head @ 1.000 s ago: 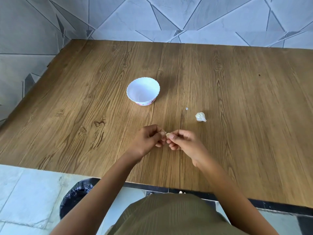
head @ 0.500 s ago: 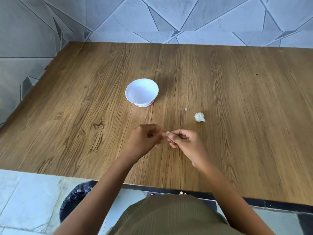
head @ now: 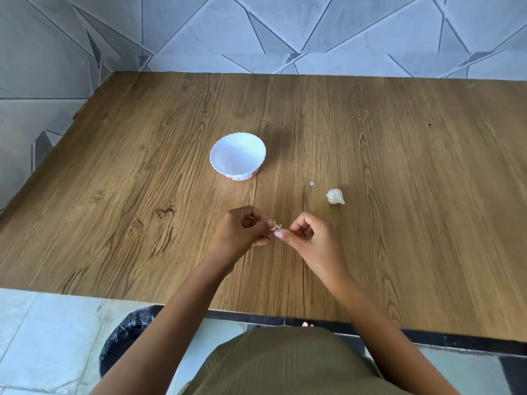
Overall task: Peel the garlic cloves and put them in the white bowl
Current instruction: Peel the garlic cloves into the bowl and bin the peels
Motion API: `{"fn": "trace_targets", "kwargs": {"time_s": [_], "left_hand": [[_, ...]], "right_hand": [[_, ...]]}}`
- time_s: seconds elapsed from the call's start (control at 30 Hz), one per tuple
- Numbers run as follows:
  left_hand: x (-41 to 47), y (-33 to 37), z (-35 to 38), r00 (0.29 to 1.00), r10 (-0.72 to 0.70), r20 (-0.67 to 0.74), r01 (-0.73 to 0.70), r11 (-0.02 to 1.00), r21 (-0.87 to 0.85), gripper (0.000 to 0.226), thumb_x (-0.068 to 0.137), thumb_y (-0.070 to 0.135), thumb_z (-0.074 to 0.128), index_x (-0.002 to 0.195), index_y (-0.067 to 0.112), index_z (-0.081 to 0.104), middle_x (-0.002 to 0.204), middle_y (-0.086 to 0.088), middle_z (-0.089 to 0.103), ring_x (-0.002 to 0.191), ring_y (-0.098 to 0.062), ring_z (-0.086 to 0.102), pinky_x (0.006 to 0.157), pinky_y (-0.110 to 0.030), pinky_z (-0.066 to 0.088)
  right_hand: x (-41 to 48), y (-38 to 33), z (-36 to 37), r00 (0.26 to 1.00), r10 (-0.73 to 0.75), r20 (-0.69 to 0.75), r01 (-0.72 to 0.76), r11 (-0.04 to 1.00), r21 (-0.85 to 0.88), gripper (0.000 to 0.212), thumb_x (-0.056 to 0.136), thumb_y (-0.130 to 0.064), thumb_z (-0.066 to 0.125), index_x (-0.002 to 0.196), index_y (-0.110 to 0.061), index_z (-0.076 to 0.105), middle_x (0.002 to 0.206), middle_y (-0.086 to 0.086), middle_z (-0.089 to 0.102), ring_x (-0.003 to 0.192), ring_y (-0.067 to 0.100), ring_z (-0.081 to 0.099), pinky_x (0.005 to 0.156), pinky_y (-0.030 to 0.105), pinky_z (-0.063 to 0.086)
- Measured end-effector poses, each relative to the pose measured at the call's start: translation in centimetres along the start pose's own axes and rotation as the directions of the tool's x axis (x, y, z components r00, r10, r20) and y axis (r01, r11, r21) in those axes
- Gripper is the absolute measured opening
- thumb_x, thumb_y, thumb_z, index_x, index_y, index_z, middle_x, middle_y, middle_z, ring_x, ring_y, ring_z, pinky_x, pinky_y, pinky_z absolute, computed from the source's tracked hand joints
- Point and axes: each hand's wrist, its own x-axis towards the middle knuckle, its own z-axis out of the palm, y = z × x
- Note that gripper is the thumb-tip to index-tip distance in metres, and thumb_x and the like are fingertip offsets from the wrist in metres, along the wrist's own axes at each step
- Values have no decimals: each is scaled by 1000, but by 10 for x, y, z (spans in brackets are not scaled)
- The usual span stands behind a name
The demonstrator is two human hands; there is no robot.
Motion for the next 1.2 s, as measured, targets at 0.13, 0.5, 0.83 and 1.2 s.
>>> {"fn": "trace_targets", "kwargs": {"time_s": [0.13, 0.5, 0.83, 1.2], "left_hand": [[-1, 4, 0, 999, 48, 16, -48, 998, 51, 7, 83, 4, 68, 86, -2, 66, 74, -14, 71, 68, -17, 68, 62, -24, 55], [-6, 6, -1, 994, 101, 39, -104, 990, 96, 14, 80, 2, 71, 93, 8, 72, 83, -11, 72, 76, -20, 68, 71, -24, 57], [-10, 5, 0, 998, 23, 63, -25, 1000, 17, 9, 84, 8, 67, 83, -2, 68, 69, -6, 70, 65, -10, 67, 60, -18, 54], [-4, 5, -6, 964, -35, 263, -19, 979, 201, 15, 91, 7, 57, 77, 9, 61, 67, -2, 60, 63, -9, 56, 64, -24, 46]], "right_hand": [[3, -1, -1, 992, 57, 109, -74, 984, 163, 18, 84, -11, 68, 102, -11, 67, 85, -5, 67, 78, 5, 64, 71, 22, 54], [-1, -6, 3, 967, 210, 147, -254, 863, 437, 13, 84, -10, 66, 96, -4, 69, 81, 10, 71, 70, 11, 68, 66, 19, 54], [-3, -7, 6, 995, 87, 56, -102, 922, 373, 5, 87, -3, 62, 87, -5, 67, 76, 2, 67, 66, 4, 61, 64, 19, 51], [-10, -1, 10, 927, -376, -8, 373, 921, -110, 11, 80, 15, 58, 80, 4, 58, 77, 10, 63, 67, 24, 62, 57, 38, 51]]}}
